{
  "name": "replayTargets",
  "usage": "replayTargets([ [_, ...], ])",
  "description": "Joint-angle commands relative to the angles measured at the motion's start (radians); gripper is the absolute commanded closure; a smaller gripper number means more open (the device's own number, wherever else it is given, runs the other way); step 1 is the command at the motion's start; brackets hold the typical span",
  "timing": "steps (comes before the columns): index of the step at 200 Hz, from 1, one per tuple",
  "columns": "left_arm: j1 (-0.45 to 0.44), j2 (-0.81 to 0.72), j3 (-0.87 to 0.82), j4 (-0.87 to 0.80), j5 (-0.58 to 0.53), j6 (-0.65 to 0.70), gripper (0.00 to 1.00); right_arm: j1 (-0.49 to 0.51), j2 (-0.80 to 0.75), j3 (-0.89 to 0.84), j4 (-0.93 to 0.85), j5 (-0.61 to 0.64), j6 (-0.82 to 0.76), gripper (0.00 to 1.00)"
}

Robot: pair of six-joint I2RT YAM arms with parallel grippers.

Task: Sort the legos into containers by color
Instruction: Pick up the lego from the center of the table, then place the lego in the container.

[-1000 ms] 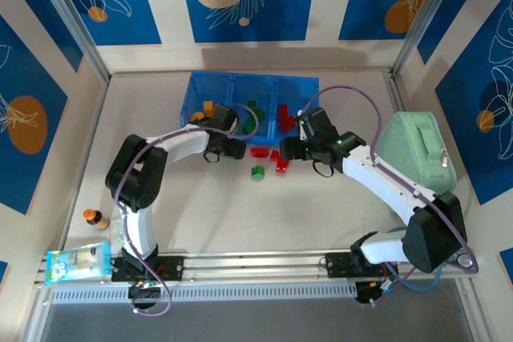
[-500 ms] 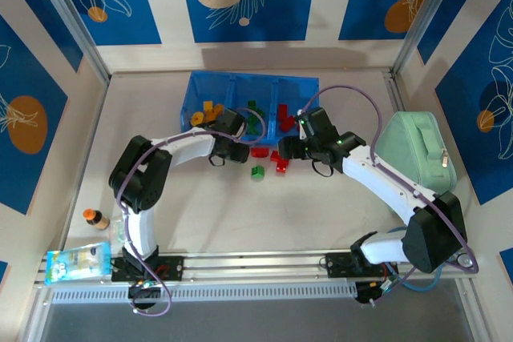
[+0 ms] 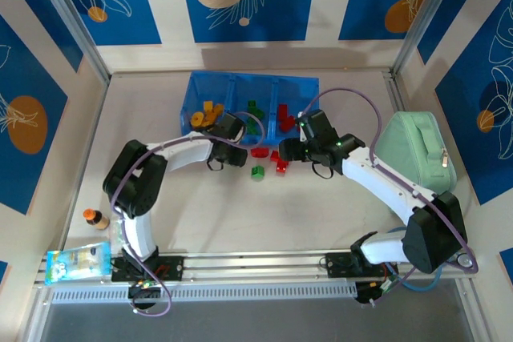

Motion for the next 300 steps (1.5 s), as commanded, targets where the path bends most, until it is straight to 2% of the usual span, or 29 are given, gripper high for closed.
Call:
replayTargets([
  [1, -0.009, -0.096, 0.006, -0.021, 0.004, -0.018, 0.60, -0.005, -0.030, -0.017, 0.014, -0.012, 0.016, 0.24],
  [40, -0.002, -0.089, 0.135, -0.060, -0.002, 0.018, 0.60, -0.007, -0.037, -0.022, 0.016, -0.018, 0.024, 0.24],
  [117, 0.037, 0.191, 0.531, -0.190, -0.013, 0.077, 0.60, 0.006, -0.104, -0.102, -0.005, -0.039, 0.052, 0.24],
  [158, 0.045, 0.252, 0.633, -0.231, -0.023, 0.085, 0.45, 0.030, -0.117, -0.120, -0.017, -0.027, 0.052, 0.24],
  [176, 0.044, 0.235, 0.634, -0.232, -0.024, 0.090, 0.37, 0.041, -0.112, -0.119, -0.018, -0.024, 0.045, 0.23],
  [212, 0.044, 0.161, 0.583, -0.209, -0.016, 0.084, 0.31, 0.065, -0.079, -0.097, -0.011, -0.022, 0.034, 0.23],
  [256, 0.043, 0.066, 0.516, -0.195, -0.020, 0.074, 0.30, 0.127, -0.009, -0.052, -0.009, -0.007, 0.019, 0.23],
  [300, 0.044, -0.115, 0.298, -0.108, -0.032, 0.035, 0.30, 0.177, 0.117, 0.027, -0.028, -0.024, -0.002, 0.22],
])
